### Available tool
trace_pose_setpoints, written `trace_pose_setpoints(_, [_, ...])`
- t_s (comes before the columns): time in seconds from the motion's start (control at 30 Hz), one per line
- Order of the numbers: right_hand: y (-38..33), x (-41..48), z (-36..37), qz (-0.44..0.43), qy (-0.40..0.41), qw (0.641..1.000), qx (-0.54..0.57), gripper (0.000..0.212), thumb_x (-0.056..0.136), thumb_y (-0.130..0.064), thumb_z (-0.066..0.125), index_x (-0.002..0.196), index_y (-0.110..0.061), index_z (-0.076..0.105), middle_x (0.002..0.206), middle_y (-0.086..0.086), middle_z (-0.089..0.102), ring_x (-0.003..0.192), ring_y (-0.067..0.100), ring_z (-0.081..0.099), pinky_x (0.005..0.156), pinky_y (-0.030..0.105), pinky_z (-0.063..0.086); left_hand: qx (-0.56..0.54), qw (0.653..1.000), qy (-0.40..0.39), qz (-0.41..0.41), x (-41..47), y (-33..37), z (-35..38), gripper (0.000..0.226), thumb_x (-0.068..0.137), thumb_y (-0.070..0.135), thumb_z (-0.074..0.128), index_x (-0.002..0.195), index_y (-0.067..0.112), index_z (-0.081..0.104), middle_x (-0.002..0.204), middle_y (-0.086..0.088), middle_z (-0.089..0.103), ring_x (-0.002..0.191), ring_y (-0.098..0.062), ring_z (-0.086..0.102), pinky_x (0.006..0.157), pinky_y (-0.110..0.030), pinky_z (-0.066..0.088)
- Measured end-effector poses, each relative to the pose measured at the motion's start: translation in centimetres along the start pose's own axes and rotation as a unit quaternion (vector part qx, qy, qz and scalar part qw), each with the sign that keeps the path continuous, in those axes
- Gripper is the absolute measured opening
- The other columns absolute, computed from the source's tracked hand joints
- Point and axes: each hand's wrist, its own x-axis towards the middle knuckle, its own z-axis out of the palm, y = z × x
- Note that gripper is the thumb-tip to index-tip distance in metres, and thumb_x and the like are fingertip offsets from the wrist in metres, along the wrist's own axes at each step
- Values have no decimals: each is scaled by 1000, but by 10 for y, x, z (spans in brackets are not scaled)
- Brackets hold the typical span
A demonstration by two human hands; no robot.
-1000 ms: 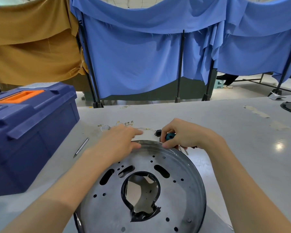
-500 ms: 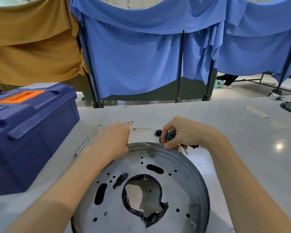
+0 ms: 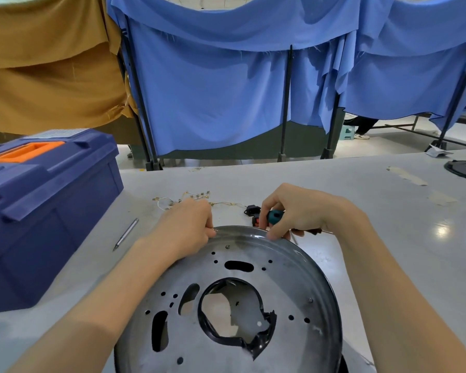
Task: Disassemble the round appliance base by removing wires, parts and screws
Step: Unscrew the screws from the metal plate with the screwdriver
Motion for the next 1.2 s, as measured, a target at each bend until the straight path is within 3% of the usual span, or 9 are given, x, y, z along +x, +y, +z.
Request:
trace_pose_setpoints(0.13, [-3,6,9,-23,22,999,27,8,76,-15,78,81,-16,72,81,15,71,56,17,55,56,31,46,12,1000,-16,-17,3,-4,-6,14,85,24,69,77,14,64,92,-7,69,86,-25,63,82,-42,55])
trace_pose_setpoints(0.27, [-7,11,16,-37,46,998,27,5,79,-16,76,81,-16,72,80,6,68,59,16,57,53,25,50,-95,995,17,28,2,-2,0,16,92,31,63,98,25,76,96,-2,73,101,-20,57,87,-42,52])
trace_pose_setpoints(0.4, [-10,11,10,-42,133,990,29,17,87,-14,66,105,-12,67,95,9,67,72,20,68,70,28,59,-154,987,12,43,1,-8,14,17,92,28,64,90,18,78,82,-5,74,84,-22,64,80,-38,53])
trace_pose_setpoints(0.5, [-19,6,1,-84,275,952,104,20,95,-14,57,113,-8,61,89,6,69,72,16,69,62,18,52,-163,986,10,37,3,-13,18,22,93,28,63,85,13,77,78,-8,74,80,-24,66,76,-32,53])
trace_pose_setpoints(0.63, [-36,-2,-5,-183,387,869,246,20,100,-24,49,107,-7,55,90,4,71,78,12,67,69,23,55,-173,984,16,40,4,-14,19,21,92,28,64,86,14,78,75,-7,73,76,-22,66,74,-32,53])
trace_pose_setpoints(0.77, [-46,-4,0,-210,363,862,283,27,103,-32,41,103,-6,49,82,7,71,56,7,60,54,19,45,-164,984,61,31,3,-13,26,21,92,26,65,80,12,76,50,7,50,54,-10,47,58,-26,39])
trace_pose_setpoints(0.9, [-47,3,11,-182,326,891,257,30,100,-35,46,104,-6,48,83,18,67,59,32,62,51,41,49,-153,985,78,31,1,-11,29,21,93,25,63,82,12,75,52,10,48,55,-12,45,58,-26,37])
trace_pose_setpoints(1.03, [-47,9,24,-182,313,908,211,25,100,-33,46,103,-8,46,73,9,61,48,4,58,48,28,50,-151,986,70,22,-1,-11,28,41,97,26,54,57,15,56,55,-2,49,63,-27,49,63,-35,41])
trace_pose_setpoints(1.2, [-46,15,31,-187,303,911,208,24,100,-32,47,103,-8,45,75,10,58,48,1,60,49,30,49,-173,981,85,25,-4,-11,28,47,99,24,50,55,12,40,57,-10,48,69,-37,51,65,-39,44])
